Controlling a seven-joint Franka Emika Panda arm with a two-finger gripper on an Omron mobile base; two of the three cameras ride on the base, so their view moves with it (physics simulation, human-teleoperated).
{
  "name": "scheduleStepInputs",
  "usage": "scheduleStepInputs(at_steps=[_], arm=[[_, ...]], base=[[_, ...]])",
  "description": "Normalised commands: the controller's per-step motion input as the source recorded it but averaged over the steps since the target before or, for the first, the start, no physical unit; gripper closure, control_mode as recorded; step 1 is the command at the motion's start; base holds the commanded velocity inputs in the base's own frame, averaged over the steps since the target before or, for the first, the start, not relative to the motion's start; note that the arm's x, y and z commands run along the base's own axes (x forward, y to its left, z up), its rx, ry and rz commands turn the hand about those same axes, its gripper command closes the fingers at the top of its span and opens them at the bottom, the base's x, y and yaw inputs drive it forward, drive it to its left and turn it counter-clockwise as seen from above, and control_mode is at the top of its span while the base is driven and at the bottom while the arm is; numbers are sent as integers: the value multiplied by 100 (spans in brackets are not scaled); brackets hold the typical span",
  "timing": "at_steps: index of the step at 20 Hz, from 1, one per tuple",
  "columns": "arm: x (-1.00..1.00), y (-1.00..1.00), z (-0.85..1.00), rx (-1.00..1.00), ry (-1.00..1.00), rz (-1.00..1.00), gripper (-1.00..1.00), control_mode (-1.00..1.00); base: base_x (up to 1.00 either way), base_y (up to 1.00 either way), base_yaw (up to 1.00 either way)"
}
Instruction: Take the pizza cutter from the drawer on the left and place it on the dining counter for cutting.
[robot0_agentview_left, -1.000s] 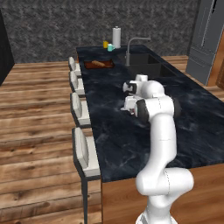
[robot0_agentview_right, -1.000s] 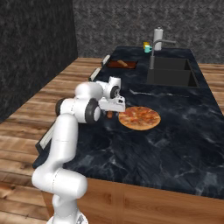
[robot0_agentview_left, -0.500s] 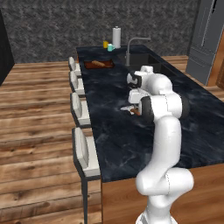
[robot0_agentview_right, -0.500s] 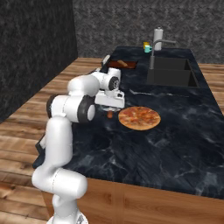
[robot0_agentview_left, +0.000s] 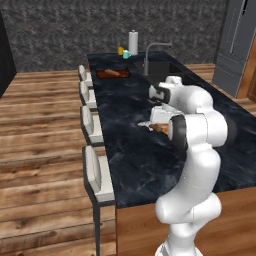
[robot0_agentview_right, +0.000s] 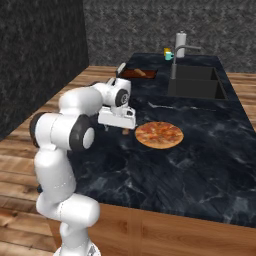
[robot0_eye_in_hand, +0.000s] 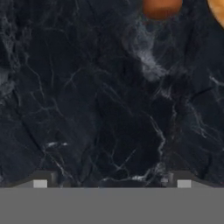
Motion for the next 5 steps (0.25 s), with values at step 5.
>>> scheduleStepInputs(at_steps=[5], arm=[[-100,66,40,-4,-1,0,-100,-100]], base=[[0,0,0]])
